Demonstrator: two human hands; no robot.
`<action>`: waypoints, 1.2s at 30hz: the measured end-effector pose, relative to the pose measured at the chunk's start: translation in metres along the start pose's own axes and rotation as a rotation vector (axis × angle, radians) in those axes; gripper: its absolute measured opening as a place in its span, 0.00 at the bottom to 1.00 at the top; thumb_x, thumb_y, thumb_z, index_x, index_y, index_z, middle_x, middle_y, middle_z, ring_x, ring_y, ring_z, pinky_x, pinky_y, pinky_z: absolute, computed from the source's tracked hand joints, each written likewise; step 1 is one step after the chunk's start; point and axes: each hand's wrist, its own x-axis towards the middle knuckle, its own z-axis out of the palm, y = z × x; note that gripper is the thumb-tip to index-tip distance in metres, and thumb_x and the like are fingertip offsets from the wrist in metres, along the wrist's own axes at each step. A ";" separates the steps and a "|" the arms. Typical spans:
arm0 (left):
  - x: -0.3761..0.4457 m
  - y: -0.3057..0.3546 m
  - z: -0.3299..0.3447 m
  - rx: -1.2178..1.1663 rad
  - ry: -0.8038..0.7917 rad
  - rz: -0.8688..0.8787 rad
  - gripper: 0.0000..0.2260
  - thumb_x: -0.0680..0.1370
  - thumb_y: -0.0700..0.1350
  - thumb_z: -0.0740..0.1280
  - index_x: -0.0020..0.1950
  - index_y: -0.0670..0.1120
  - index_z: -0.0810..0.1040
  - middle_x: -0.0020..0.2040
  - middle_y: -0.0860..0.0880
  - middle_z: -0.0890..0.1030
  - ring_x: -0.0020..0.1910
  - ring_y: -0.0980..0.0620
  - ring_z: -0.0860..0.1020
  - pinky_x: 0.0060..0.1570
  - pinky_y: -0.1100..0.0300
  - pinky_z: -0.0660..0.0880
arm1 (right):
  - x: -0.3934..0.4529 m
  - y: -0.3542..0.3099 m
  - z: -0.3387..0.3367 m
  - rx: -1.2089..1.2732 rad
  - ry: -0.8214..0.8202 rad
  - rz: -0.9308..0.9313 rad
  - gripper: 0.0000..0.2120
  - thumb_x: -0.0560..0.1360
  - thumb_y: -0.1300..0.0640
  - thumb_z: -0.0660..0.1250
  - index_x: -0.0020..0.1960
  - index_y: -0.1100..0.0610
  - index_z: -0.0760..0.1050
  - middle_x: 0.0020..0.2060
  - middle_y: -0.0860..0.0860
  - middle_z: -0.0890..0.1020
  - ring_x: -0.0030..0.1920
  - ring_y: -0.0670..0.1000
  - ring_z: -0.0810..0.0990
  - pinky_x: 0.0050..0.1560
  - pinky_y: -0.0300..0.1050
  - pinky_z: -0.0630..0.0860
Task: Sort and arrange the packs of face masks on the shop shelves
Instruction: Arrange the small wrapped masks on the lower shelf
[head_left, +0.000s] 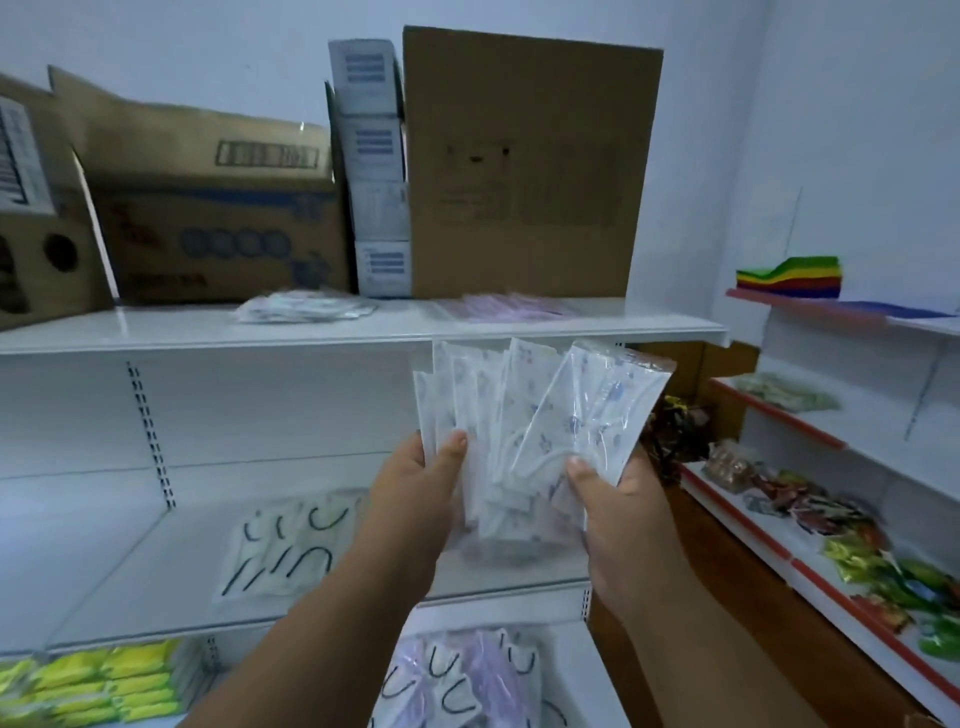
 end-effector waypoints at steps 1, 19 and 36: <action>0.008 0.007 0.002 -0.020 -0.007 -0.010 0.07 0.83 0.49 0.64 0.51 0.52 0.82 0.42 0.54 0.87 0.43 0.51 0.86 0.40 0.55 0.80 | 0.008 -0.007 0.006 -0.008 -0.008 -0.036 0.16 0.77 0.56 0.66 0.58 0.36 0.76 0.54 0.46 0.85 0.55 0.52 0.84 0.57 0.61 0.79; 0.132 0.091 0.009 0.026 0.202 0.254 0.05 0.82 0.49 0.65 0.53 0.53 0.81 0.48 0.50 0.87 0.51 0.44 0.84 0.54 0.41 0.80 | 0.174 -0.071 0.083 -0.207 -0.131 -0.421 0.09 0.80 0.58 0.65 0.47 0.44 0.69 0.44 0.38 0.79 0.42 0.38 0.81 0.40 0.34 0.77; 0.227 0.162 -0.162 0.610 0.309 0.191 0.11 0.81 0.48 0.68 0.60 0.44 0.75 0.50 0.44 0.80 0.48 0.44 0.80 0.45 0.51 0.79 | 0.216 -0.063 0.296 -0.434 -0.358 -0.023 0.09 0.77 0.65 0.60 0.57 0.60 0.70 0.45 0.57 0.72 0.36 0.51 0.71 0.35 0.42 0.72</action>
